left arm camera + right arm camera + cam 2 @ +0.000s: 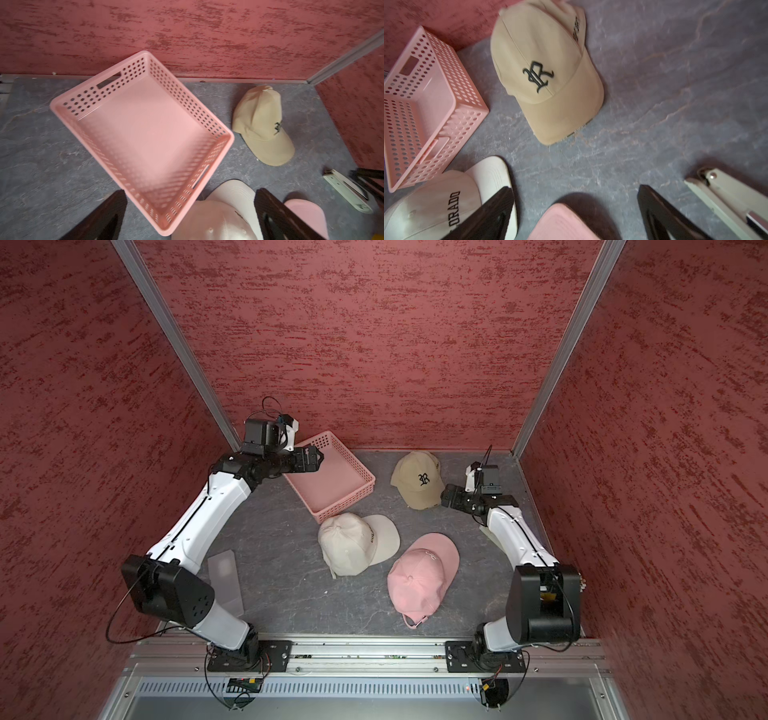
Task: Turn the baseball cap inside out
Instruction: Place the baseball cap at the center of the board, then reset both arms
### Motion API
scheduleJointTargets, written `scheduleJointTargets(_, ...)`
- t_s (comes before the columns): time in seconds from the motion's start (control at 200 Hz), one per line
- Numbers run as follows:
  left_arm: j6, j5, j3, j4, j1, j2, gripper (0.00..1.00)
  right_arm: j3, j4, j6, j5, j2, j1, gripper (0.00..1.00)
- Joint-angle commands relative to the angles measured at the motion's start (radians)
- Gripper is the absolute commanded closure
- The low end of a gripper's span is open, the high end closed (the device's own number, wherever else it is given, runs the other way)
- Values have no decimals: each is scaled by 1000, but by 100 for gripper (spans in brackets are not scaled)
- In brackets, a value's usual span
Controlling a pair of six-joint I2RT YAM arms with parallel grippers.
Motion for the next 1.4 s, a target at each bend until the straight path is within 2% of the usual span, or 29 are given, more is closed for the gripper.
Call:
scheduleJointTargets(0.0,-33,-57,-120,117,80,-77,0,-142,269,-24,191,-117,8,1)
scheduleJointTargets(0.1,-42,-136,-271,230,140,-147,0,-238,388,-124,284,-169,7,1)
scheduleJointTargets(0.15,-40,-129,-338,272,175,-172,0,-268,431,-152,314,-168,7,1)
scheduleJointTargets(0.286,-5,-160,-474,362,217,-212,0,-355,576,-182,327,-128,6,2)
scheduleJointTargets(0.381,62,-147,-614,505,225,-260,0,-482,826,-241,307,-106,6,1)
scheduleJointTargets(0.436,60,-153,-662,537,244,-269,0,-540,945,-248,318,-91,6,1)
scheduleJointTargets(0.566,74,-143,-805,704,286,-290,0,-612,1120,-258,270,-24,8,2)
scheduleJointTargets(0.766,109,-107,-980,905,296,-311,0,-748,1449,-278,226,85,8,1)
scheduleJointTargets(0.857,127,-85,-1035,986,289,-322,0,-738,1477,-275,229,131,9,1)
scheduleJointTargets(0.907,142,-84,-1070,1039,285,-328,0,-722,1424,-284,212,115,11,1)
scheduleJointTargets(1.047,163,-49,-1145,1196,286,-323,0,-716,1427,-271,246,123,13,1)
scheduleJointTargets(1.157,191,5,-1177,1279,276,-277,0,-684,1361,-280,225,119,12,1)
scheduleJointTargets(1.242,159,41,-1189,1344,272,-246,0,-682,1356,-279,228,119,13,1)
scheduleJointTargets(1.307,142,77,-1216,1465,265,-209,0,-681,1357,-278,234,120,13,1)
scheduleJointTargets(1.392,180,83,-1223,1532,235,-146,0,-679,1352,-275,236,119,13,2)
